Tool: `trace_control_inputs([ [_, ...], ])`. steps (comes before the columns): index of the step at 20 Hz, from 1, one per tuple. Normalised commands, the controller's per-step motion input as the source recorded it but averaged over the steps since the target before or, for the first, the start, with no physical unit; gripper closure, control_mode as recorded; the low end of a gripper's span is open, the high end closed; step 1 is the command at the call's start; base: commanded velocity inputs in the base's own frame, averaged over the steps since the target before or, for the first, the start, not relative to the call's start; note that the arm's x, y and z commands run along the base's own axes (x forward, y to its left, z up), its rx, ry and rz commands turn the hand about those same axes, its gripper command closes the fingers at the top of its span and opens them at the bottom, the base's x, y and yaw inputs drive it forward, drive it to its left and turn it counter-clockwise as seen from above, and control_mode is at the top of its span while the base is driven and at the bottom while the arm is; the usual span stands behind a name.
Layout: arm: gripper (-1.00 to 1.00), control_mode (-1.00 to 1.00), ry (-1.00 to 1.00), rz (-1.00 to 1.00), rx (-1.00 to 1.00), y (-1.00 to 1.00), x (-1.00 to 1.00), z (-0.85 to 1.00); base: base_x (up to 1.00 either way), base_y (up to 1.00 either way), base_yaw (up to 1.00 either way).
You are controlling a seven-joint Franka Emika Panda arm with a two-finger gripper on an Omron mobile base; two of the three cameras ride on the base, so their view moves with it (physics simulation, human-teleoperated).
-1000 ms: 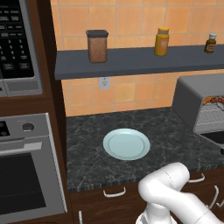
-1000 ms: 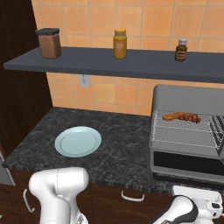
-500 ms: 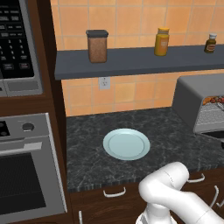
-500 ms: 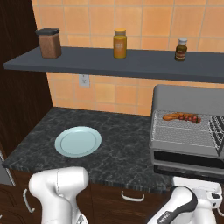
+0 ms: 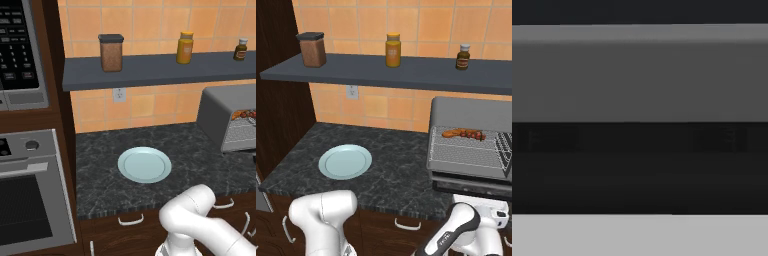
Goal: Pick up the kebab skewer and baguette bread, and place them inside the toaster oven. Close the toaster oven door and start by setting the timer.
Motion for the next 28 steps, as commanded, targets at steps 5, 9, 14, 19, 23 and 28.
trace_control_inputs([
  [5,-1.0,-1.0,-0.01,0.0,0.0,0.13,0.28,0.2,0.0,0.0,0.0],
  [9,-1.0,-1.0,-0.02,0.0,0.0,0.15,0.27,0.21,0.0,0.0,0.0],
  [14,-1.0,-1.0,-0.02,0.0,0.0,0.16,0.29,0.22,0.0,0.0,0.0],
  [19,-1.0,-1.0,-0.04,0.0,0.0,0.16,0.31,0.29,0.0,0.0,0.0],
  [23,-1.0,-1.0,-0.01,0.0,0.0,0.17,0.31,0.21,0.0,0.0,0.0],
  [28,-1.0,-1.0,0.0,0.0,0.0,0.17,0.32,0.13,0.0,0.0,0.0],
])
